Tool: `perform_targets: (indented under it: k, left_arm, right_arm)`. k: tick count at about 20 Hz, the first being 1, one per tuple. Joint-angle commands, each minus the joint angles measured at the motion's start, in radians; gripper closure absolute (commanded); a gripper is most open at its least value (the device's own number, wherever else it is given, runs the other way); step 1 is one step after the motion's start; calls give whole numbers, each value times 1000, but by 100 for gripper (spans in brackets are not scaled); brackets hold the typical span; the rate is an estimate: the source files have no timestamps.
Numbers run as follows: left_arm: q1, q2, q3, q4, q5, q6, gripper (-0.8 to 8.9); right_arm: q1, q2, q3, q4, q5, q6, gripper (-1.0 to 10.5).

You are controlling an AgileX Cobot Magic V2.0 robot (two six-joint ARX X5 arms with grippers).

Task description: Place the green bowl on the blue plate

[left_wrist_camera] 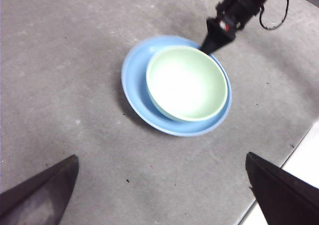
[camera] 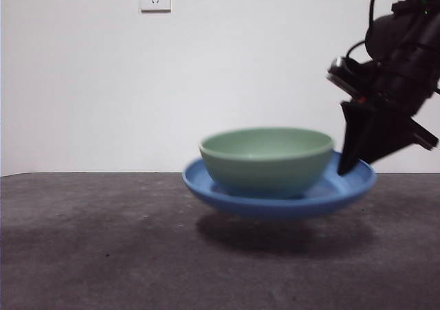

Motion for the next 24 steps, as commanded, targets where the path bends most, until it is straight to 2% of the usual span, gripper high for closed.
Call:
perform_targets:
  k: [1, 6, 8, 12, 21, 22, 24]
  left_arm:
    - [-5, 4, 18, 9, 2, 1, 250]
    - [-5, 4, 18, 10, 2, 1, 250]
    - [-5, 4, 18, 10, 2, 1, 250]
    - [-5, 4, 18, 10, 2, 0, 250]
    - [-5, 4, 18, 5, 2, -3, 250]
    - [-5, 4, 18, 5, 2, -3, 250]
    - [-5, 4, 18, 5, 2, -3, 250]
  right_arm:
    - [27, 21, 32, 8, -25, 49, 939]
    - [121, 27, 33, 78, -31, 153, 939]
    - [156, 43, 34, 117, -64, 195, 939]
    - [211, 101, 34, 175, -69, 254, 939]
    - [244, 206, 34, 180, -37, 269, 934]
    - [244, 206, 34, 179, -17, 274, 892]
    - [245, 206, 34, 171, -6, 275, 691]
